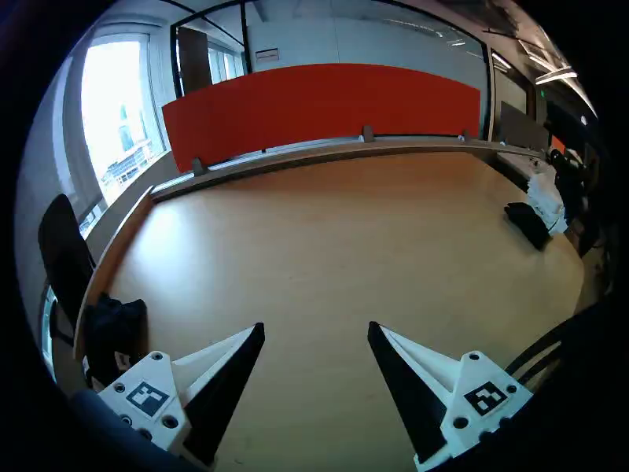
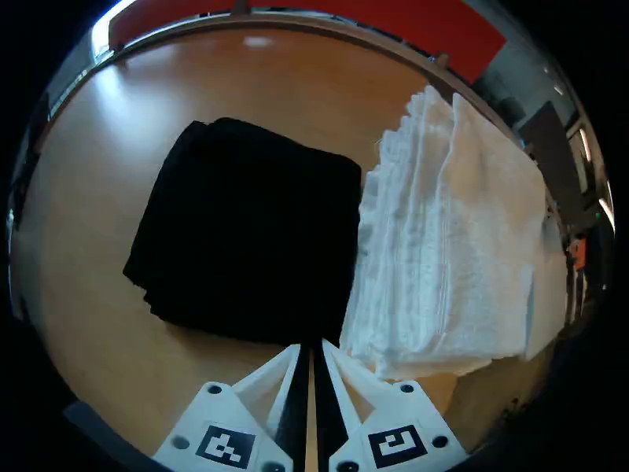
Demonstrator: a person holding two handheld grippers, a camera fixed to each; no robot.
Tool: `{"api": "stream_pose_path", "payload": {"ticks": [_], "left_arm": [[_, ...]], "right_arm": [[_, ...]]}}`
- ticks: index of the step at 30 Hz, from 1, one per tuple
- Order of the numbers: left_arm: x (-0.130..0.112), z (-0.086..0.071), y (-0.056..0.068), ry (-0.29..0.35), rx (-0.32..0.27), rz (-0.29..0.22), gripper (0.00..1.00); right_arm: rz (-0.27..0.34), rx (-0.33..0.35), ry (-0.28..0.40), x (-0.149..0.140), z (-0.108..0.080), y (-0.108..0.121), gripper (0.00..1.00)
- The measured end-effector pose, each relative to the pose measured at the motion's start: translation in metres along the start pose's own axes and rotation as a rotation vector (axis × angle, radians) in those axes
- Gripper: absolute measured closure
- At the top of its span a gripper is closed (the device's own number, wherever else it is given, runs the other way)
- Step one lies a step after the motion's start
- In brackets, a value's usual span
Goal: Fold towel
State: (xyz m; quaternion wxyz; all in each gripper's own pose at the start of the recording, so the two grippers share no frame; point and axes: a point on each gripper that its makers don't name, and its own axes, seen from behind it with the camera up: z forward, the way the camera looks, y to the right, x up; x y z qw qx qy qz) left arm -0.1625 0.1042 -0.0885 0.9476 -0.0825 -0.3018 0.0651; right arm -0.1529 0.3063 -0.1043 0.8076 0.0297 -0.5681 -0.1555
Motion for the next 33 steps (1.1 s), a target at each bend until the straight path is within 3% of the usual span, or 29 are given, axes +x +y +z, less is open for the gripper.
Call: {"api": "stream_pose_path", "payload": {"ticks": [17,21,29,33], "left_arm": [[0.004,0.003,0.004,0.002,-0.007,0.003,0.02],[0.005,0.004,0.003,0.004,-0.007,0.003,0.02],[0.005,0.005,0.002,0.005,-0.011,-0.002,0.02],[0.005,0.006,0.003,0.007,-0.016,0.001,0.02]], "right_arm": [[0.03,0.021,-0.002,0.0,-0.001,-0.005,0.93],[0.017,0.011,0.005,0.002,-0.005,-0.002,0.81],[0.005,0.025,0.038,0.005,-0.016,-0.01,0.32],[0.005,0.016,0.056,0.007,-0.021,-0.011,0.27]]}}
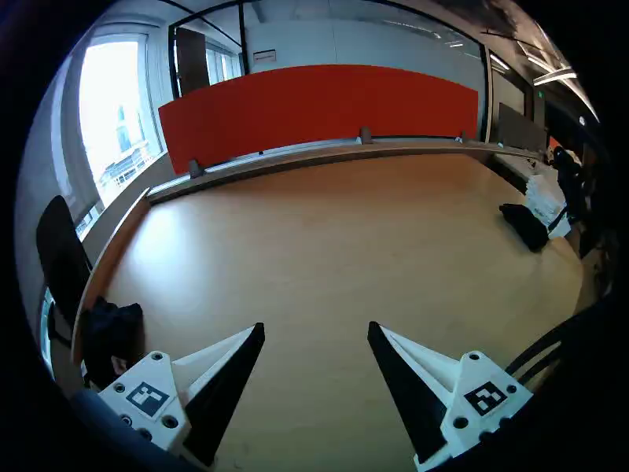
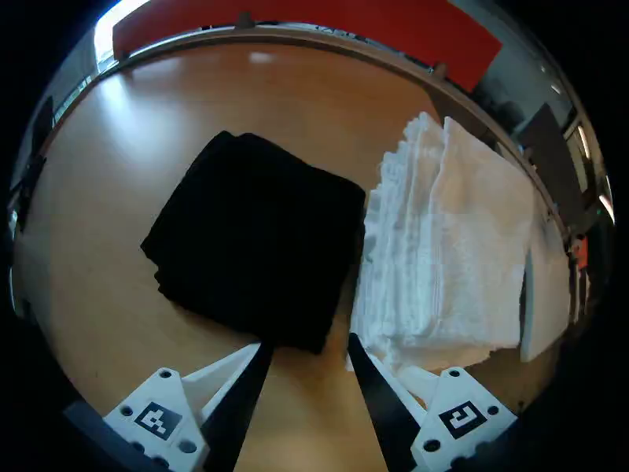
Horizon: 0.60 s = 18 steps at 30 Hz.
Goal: Fold towel
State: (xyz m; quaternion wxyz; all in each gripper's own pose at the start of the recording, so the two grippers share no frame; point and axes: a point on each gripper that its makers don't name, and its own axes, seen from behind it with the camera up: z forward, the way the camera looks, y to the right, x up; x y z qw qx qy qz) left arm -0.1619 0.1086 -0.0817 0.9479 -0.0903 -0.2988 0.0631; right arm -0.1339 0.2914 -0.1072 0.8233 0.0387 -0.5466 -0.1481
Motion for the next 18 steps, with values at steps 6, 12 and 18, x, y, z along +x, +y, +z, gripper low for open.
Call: {"api": "stream_pose_path", "payload": {"ticks": [6,12,18], "left_arm": [[0.002,0.001,0.002,0.004,-0.008,0.003,0.02],[0.003,0.001,0.003,0.007,-0.012,0.005,0.02],[0.004,0.001,0.005,0.01,-0.017,0.004,0.02]], "right_arm": [[-0.001,-0.012,0.012,-0.001,-0.006,0.002,0.27],[-0.002,-0.018,0.022,0.001,-0.011,0.003,0.27],[-0.008,-0.025,0.032,0.002,-0.016,0.004,0.27]]}}
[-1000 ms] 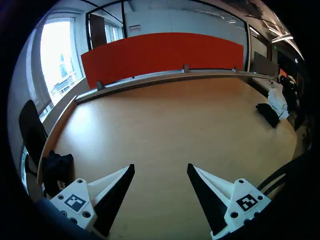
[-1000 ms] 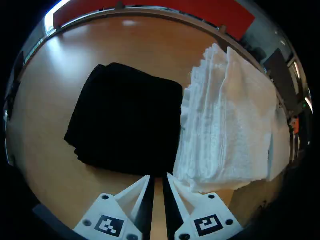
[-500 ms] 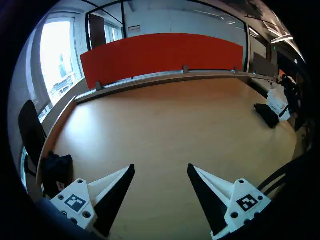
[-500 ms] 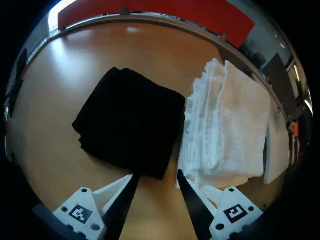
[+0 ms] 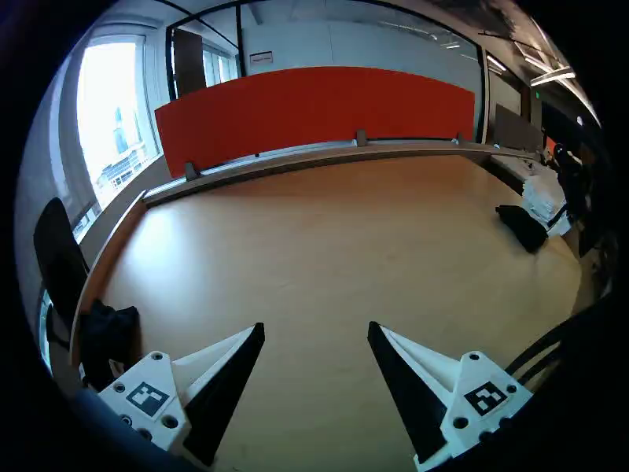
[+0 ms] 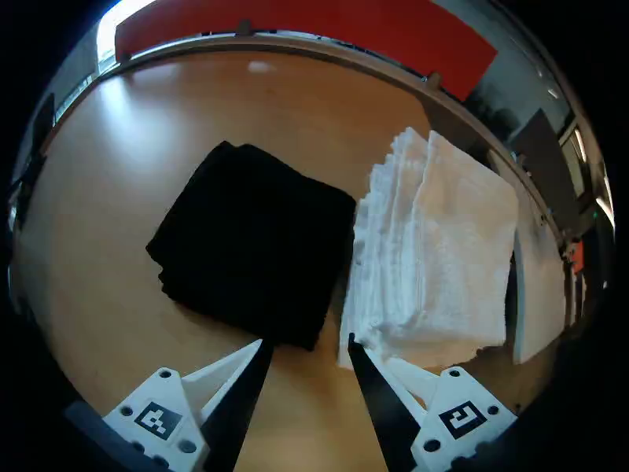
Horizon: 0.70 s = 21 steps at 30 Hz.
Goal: Fold towel
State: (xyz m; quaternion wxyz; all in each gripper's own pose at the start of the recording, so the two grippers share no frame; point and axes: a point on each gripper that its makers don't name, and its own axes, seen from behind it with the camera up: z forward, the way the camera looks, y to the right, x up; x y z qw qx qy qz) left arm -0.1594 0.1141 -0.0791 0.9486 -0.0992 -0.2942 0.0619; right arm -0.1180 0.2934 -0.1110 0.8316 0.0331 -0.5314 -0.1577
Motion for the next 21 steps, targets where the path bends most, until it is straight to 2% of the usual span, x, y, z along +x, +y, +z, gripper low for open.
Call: {"api": "stream_pose_path", "payload": {"ticks": [8,21], "left_arm": [[0.002,0.001,0.004,0.004,-0.009,0.006,0.02],[0.006,0.003,0.004,0.009,-0.013,0.007,0.02]], "right_arm": [[-0.004,-0.015,0.021,0.003,-0.006,0.004,0.27],[-0.003,-0.011,0.051,0.008,-0.017,0.002,0.27]]}}
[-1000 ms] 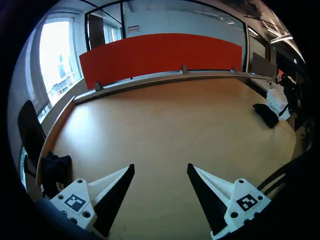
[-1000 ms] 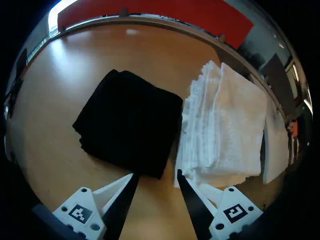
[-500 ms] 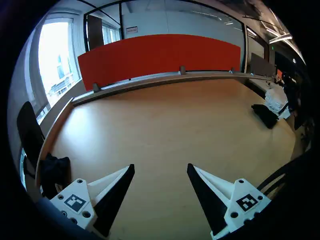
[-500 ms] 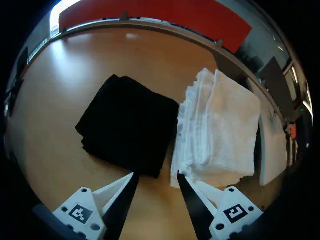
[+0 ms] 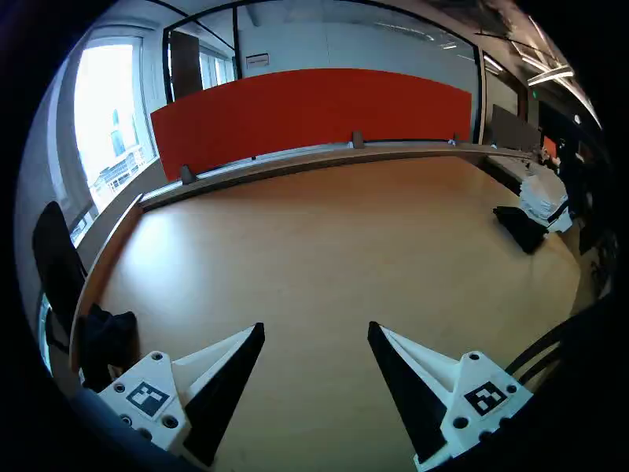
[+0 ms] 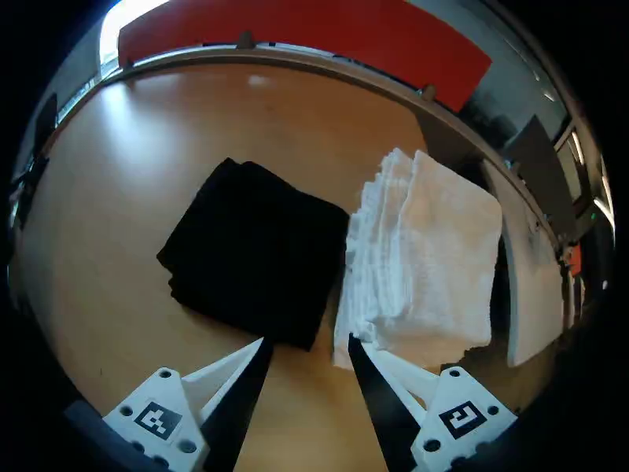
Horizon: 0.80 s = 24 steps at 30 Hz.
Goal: Fold towel
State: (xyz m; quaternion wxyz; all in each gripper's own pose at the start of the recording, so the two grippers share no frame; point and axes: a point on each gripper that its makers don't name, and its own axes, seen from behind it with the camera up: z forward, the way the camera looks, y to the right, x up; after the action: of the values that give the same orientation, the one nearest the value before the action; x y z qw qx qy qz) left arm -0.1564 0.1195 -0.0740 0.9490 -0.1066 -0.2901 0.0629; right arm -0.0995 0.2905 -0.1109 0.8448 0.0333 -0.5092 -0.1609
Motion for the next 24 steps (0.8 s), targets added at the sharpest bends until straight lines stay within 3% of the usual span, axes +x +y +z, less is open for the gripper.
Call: {"api": "stream_pose_path", "payload": {"ticks": [24], "left_arm": [[0.0,-0.004,-0.001,0.008,-0.002,-0.001,0.02]], "right_arm": [[-0.013,0.022,0.063,0.017,-0.015,-0.016,0.27]]}}
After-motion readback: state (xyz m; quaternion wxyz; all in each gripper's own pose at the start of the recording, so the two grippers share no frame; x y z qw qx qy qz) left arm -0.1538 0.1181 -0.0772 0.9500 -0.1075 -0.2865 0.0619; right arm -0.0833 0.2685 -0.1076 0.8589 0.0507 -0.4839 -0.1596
